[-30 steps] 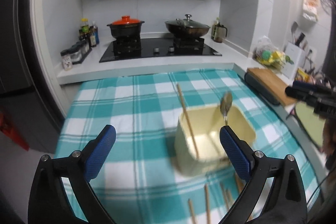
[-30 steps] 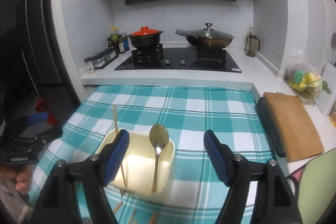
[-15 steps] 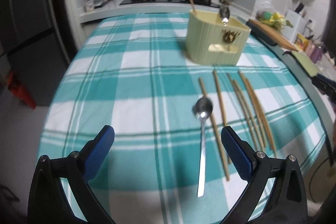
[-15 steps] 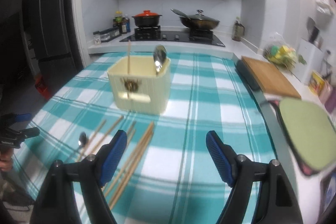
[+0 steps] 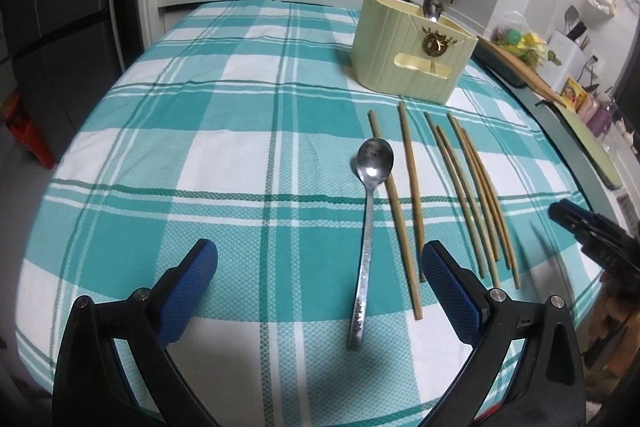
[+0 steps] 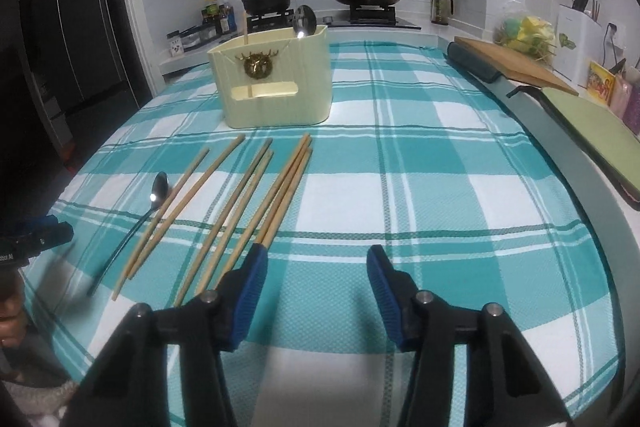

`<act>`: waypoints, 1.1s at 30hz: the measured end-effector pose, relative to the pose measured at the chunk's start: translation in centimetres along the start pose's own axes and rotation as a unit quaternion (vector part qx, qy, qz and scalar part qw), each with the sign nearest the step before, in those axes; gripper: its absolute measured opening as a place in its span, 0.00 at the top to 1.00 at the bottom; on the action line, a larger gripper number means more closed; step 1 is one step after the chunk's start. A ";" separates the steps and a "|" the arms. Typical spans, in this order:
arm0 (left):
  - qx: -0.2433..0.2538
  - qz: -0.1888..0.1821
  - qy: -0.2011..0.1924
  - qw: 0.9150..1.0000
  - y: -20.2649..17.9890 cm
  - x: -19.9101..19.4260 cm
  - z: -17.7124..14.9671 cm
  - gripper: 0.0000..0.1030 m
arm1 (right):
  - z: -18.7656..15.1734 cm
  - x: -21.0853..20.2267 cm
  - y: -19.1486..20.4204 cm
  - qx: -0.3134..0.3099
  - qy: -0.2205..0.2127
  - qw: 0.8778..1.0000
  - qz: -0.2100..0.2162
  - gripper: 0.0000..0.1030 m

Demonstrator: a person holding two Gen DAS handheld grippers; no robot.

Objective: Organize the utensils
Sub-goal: 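Grasp a wooden chopstick with the right tool while the left tool approaches the other spoon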

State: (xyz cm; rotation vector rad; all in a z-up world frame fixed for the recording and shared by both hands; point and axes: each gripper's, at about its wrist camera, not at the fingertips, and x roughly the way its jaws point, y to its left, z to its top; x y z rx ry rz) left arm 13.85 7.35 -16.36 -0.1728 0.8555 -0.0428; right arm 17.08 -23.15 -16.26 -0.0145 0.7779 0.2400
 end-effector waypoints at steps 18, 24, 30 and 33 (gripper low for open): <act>-0.014 0.024 -0.006 1.000 0.6 0.3 -0.5 0.01 | 2.4 8.2 3.2 0.013 0.080 0.996 0.036 0.83; -0.015 0.026 -0.001 1.000 0.8 0.7 -0.7 0.01 | 2.3 8.7 2.8 0.022 0.088 0.996 0.023 0.86; -0.009 0.026 0.012 1.000 0.6 1.6 -0.9 0.01 | 2.4 8.9 3.2 0.005 0.092 0.996 0.011 0.86; 0.003 0.030 0.018 0.999 0.3 2.0 -1.0 0.01 | 2.7 9.5 4.1 -0.030 0.093 0.995 -0.013 0.87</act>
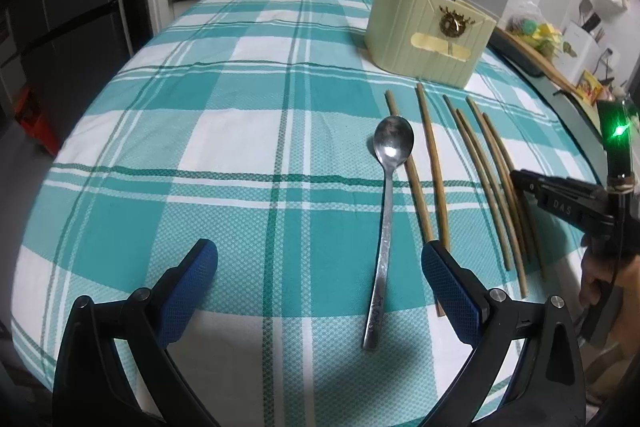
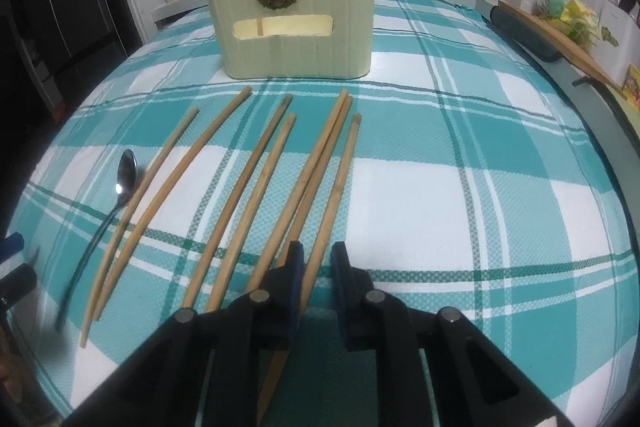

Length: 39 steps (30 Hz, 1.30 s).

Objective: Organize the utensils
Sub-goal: 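Grasp a wooden chopstick with the right tool while the left tool approaches the other spoon, then close the left tool on the second metal spoon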

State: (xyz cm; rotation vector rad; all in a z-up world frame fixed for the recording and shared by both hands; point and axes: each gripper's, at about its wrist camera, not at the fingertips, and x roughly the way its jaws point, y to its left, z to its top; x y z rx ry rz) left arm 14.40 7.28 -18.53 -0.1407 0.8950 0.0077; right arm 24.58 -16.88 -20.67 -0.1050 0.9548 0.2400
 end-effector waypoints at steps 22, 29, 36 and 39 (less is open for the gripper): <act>0.084 0.003 0.030 0.996 -1.5 2.9 1.3 0.02 | -3.2 -2.7 -5.7 0.063 0.004 0.997 -0.035 0.69; 0.125 0.005 0.044 0.991 -2.9 5.1 2.6 0.02 | -3.5 -2.8 -5.3 0.054 -0.005 0.997 -0.045 0.67; 0.136 0.004 0.050 0.989 -3.5 6.9 3.9 0.10 | -3.8 -3.0 -5.5 0.054 -0.010 0.998 -0.043 0.66; 0.127 -0.006 0.050 0.991 -3.8 7.6 4.5 0.12 | -3.8 -2.9 -5.4 0.052 -0.012 0.998 -0.044 0.65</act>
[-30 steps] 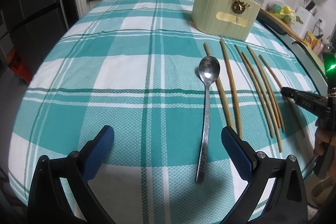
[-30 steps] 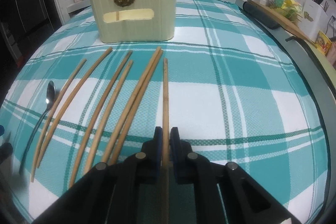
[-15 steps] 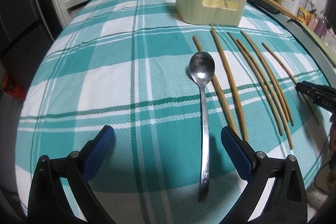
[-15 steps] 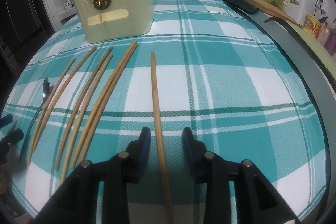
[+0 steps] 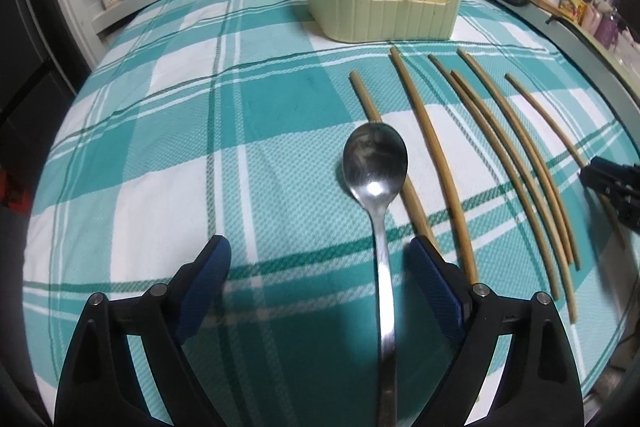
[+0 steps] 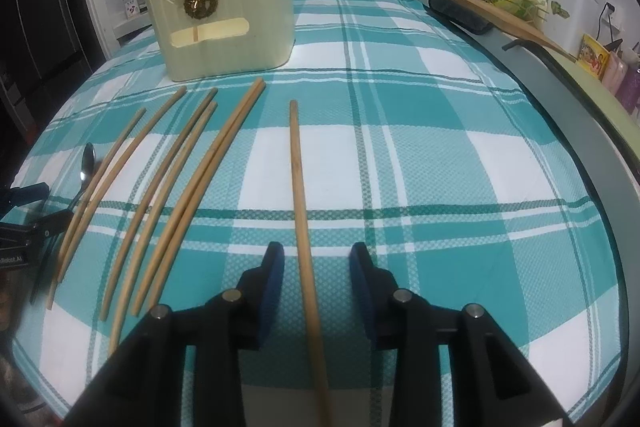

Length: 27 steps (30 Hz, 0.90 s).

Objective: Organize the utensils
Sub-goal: 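Close the left tool on the second metal spoon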

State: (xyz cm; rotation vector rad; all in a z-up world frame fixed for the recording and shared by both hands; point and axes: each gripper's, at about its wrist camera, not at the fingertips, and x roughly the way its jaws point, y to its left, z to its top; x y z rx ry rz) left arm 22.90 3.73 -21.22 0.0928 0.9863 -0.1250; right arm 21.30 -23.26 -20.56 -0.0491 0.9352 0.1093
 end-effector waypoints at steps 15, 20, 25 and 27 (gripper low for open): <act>-0.010 0.001 -0.020 1.000 -1.7 1.2 2.4 0.41 | 0.4 0.3 0.0 0.001 -0.002 1.000 0.007 0.59; 0.007 -0.006 -0.027 1.000 -2.5 0.9 2.4 0.65 | 1.6 0.8 -1.3 0.006 0.030 0.998 0.049 0.59; 0.006 -0.021 -0.030 0.999 -2.1 0.9 2.4 0.65 | 3.2 1.6 -1.4 -0.036 0.089 0.992 0.081 0.59; 0.008 -0.027 -0.032 0.999 -1.9 0.9 2.5 0.65 | 4.1 2.3 -1.3 -0.047 0.106 0.989 0.088 0.59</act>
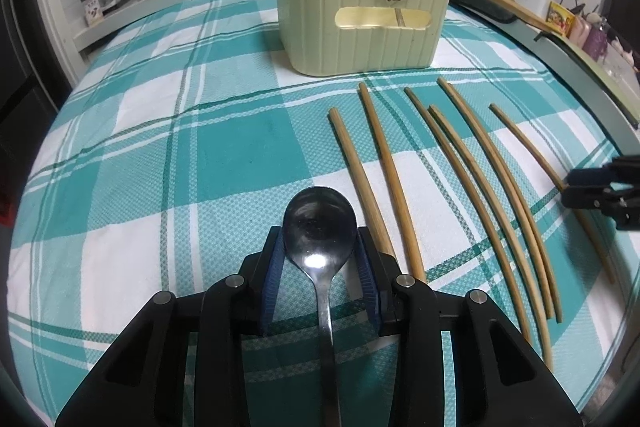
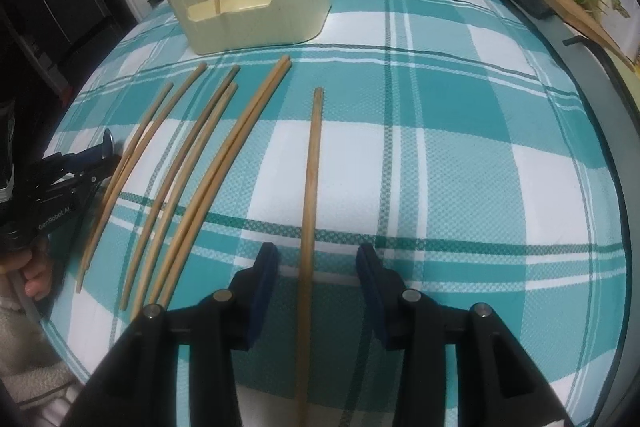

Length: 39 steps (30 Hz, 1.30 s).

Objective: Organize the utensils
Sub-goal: 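Close the left tool on the second metal spoon, then lift the chopstick and spoon and carry both over the holder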

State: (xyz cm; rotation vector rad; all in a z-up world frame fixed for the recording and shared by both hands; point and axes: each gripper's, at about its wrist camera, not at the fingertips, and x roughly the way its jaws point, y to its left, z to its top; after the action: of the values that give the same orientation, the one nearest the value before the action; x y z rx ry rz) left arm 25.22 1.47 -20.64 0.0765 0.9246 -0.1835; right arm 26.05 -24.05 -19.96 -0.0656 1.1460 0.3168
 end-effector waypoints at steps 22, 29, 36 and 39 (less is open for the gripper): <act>-0.031 -0.013 -0.049 0.998 2.9 -4.2 1.4 0.66 | 9.2 1.6 0.0 0.015 -0.059 0.998 0.017 0.93; -0.023 -0.019 -0.106 0.994 2.7 -9.7 2.6 0.66 | 7.0 -6.9 1.3 0.015 -0.157 0.986 0.056 0.93; -0.016 -0.026 -0.154 0.988 1.9 -14.4 3.0 0.66 | 4.6 -13.5 2.9 0.000 -0.237 0.970 0.062 0.93; -0.014 -0.032 -0.167 0.985 1.4 -15.9 3.1 0.66 | 3.4 -15.7 3.7 -0.008 -0.271 0.961 0.059 0.93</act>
State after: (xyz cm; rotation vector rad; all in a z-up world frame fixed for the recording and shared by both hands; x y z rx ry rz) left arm 18.63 4.41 -6.06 -0.0103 0.5949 -0.2358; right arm 22.17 -23.12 -3.94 0.0744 0.6035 0.4190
